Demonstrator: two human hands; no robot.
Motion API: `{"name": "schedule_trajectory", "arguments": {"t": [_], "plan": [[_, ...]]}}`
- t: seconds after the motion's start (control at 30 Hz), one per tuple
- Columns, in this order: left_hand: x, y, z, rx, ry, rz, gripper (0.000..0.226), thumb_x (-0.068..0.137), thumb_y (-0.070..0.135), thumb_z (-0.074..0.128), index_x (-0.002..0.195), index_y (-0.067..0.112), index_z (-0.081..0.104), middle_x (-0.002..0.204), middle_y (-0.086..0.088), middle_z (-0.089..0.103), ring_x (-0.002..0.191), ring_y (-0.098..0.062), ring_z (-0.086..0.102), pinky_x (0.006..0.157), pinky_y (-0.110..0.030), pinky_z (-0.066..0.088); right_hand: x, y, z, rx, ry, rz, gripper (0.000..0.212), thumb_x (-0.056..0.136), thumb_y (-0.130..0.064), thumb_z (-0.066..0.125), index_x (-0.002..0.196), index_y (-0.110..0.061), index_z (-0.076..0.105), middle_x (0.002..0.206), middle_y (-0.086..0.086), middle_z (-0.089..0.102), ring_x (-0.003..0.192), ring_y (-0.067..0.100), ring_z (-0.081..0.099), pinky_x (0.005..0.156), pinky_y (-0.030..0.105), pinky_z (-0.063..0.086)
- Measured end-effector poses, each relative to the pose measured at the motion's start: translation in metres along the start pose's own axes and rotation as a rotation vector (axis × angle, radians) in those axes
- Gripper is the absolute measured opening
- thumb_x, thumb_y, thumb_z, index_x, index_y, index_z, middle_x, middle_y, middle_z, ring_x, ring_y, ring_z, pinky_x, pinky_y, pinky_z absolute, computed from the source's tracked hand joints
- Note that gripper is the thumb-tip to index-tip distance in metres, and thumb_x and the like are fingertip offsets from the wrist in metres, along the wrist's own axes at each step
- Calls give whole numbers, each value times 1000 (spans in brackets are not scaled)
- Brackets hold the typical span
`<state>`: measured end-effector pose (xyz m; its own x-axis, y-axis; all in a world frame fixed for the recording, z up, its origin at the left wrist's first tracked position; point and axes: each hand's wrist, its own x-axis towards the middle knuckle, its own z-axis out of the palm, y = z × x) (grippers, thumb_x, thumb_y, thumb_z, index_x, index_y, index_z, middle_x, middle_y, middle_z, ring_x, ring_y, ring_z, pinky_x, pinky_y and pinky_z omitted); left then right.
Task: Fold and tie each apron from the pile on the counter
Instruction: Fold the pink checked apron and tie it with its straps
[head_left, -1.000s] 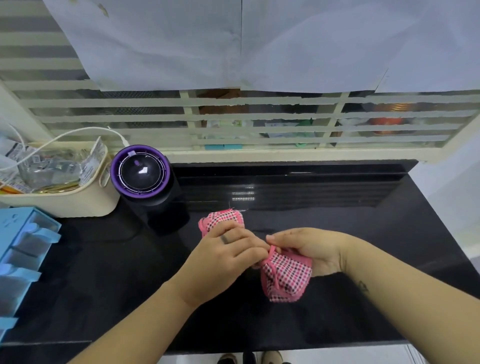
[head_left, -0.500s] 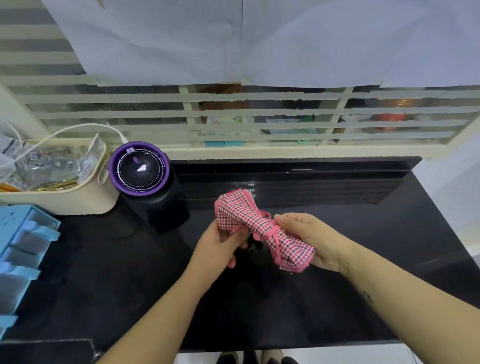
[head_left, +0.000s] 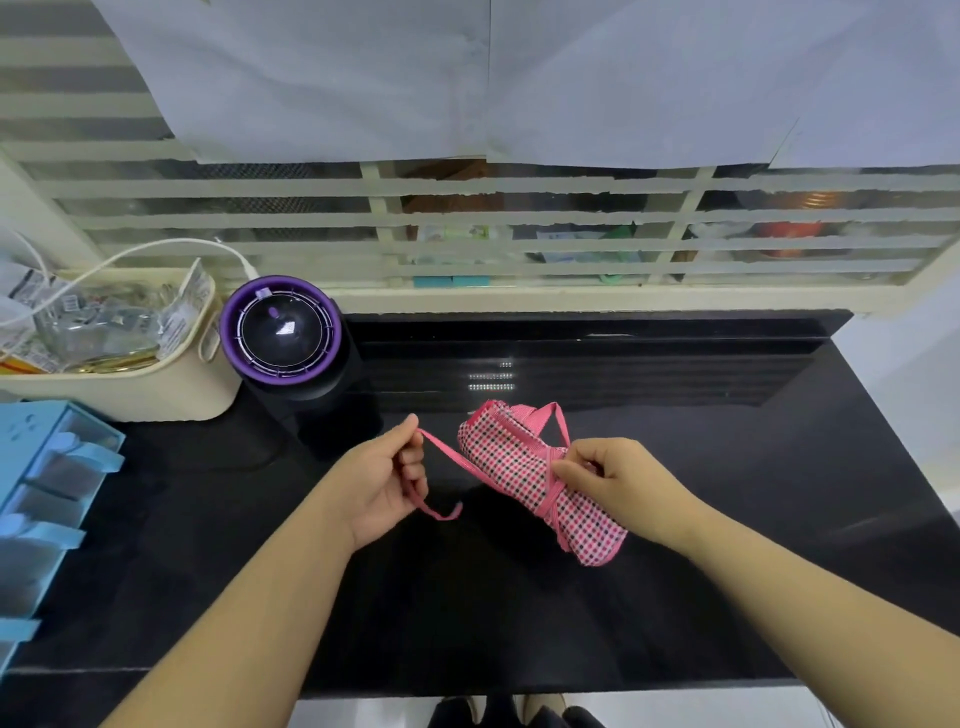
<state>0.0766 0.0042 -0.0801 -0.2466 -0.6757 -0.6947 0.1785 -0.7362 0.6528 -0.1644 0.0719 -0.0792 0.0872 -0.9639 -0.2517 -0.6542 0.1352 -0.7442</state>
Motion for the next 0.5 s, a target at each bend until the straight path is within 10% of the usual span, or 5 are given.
{"name": "schedule_trajectory", "arguments": {"t": [0.27, 0.5], "plan": [[1, 8, 36, 249, -161, 202, 35, 97, 28, 50, 68, 12, 62, 76, 2, 67, 72, -9, 62, 81, -29, 52, 2, 30, 43, -327, 52, -226, 31, 94, -29, 57, 71, -9, 56, 70, -4, 50, 65, 16, 48, 64, 34, 42], [14, -32, 77, 526, -221, 178, 25, 98, 27, 50, 119, 18, 61, 100, 2, 68, 88, -7, 66, 88, -34, 52, -8, 41, 74, -164, -15, -79, 25, 93, -30, 60, 80, -10, 70, 67, -11, 55, 60, 4, 49, 61, 15, 38]]}}
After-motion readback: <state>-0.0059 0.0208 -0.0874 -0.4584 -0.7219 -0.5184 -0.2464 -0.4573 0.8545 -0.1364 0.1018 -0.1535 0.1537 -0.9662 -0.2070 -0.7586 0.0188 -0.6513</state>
